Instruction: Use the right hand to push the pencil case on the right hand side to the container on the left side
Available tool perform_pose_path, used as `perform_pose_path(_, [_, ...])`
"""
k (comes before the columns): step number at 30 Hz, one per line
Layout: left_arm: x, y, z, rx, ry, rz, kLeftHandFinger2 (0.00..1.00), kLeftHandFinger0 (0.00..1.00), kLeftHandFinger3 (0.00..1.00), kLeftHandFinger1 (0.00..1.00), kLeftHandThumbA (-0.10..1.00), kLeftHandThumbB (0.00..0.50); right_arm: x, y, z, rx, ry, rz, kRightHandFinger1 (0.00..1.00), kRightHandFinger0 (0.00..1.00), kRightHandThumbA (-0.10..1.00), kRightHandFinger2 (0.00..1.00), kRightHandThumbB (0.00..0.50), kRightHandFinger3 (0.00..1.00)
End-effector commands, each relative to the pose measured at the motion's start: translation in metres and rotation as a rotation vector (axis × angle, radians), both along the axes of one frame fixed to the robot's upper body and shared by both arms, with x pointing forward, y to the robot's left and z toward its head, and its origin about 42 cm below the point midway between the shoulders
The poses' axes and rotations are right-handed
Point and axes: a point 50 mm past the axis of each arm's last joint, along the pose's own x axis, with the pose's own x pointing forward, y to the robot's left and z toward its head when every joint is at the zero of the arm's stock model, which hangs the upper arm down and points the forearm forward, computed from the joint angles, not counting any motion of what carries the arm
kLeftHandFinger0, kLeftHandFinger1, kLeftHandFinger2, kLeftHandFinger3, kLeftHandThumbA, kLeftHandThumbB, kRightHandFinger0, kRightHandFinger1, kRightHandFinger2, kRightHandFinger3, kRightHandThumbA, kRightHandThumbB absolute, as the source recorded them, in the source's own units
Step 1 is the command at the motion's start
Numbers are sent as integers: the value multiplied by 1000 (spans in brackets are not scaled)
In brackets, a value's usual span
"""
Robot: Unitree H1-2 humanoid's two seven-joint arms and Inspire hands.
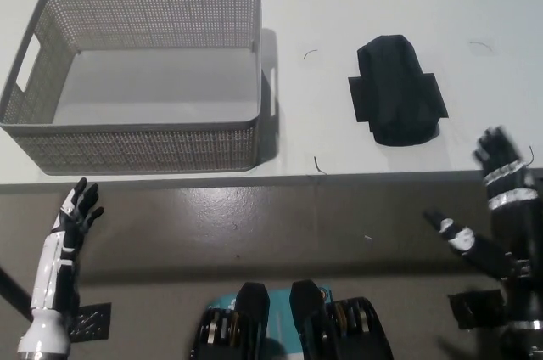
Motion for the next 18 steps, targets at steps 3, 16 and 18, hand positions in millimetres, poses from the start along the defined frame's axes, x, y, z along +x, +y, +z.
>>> perform_pose_path(3, [-1,8,11,-3,-75,-10,1000,1000,1000,1000,1000,4,11,-23,71,-79,-195,-73,1000,1000,1000,1000,304,1000])
perform_pose_path(16, [-7,7,5,5,-52,-17,1000,1000,1000,1000,1000,48,150,-57,126,-73,-100,-53,1000,1000,1000,1000,260,1000])
perform_pose_path(18, [-8,7,4,6,-50,-15,1000,1000,1000,1000,1000,44,167,-55,133,-84,-90,-56,1000,1000,1000,1000,256,1000])
